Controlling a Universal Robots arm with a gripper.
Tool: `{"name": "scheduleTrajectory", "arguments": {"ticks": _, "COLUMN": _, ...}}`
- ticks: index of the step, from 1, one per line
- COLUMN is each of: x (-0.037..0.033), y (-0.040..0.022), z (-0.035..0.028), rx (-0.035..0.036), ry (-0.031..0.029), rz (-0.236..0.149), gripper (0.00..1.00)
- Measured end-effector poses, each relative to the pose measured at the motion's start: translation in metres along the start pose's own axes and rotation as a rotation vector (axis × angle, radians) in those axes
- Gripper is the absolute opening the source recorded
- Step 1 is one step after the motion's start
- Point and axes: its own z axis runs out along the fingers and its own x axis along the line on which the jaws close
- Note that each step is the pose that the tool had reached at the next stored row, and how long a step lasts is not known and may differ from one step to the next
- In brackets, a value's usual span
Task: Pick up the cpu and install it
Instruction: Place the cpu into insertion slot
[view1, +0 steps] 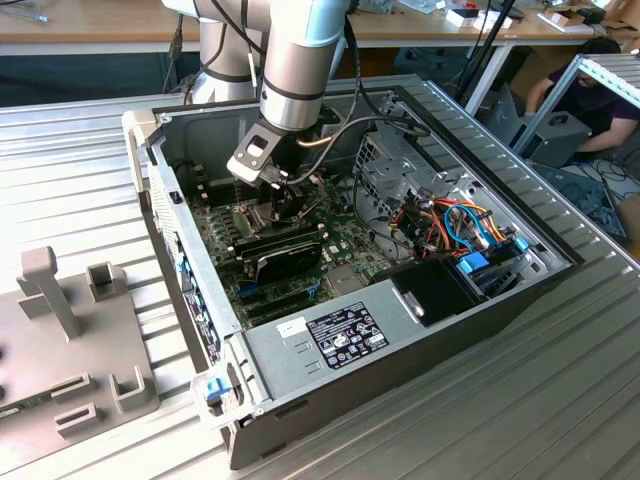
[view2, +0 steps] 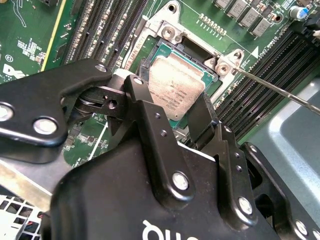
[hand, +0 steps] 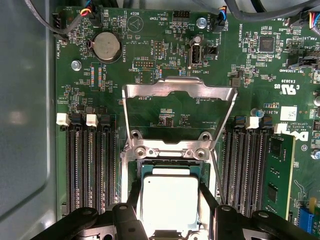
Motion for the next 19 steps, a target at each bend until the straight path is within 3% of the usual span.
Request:
{"name": "scheduleTrajectory", "arguments": {"ticks": 5, "x": -0.0001, "y": -0.0001, "z": -0.0018, "rx": 0.0000, "ry": 0.0000, "rz": 0.000, "gripper": 0.55}}
{"name": "scheduleTrajectory", "arguments": {"ticks": 19, "x": 0.0000, "y": 0.0006, "z": 0.0003, "rx": 0.0000, "ry": 0.0000, "rz": 0.000, "gripper": 0.55}}
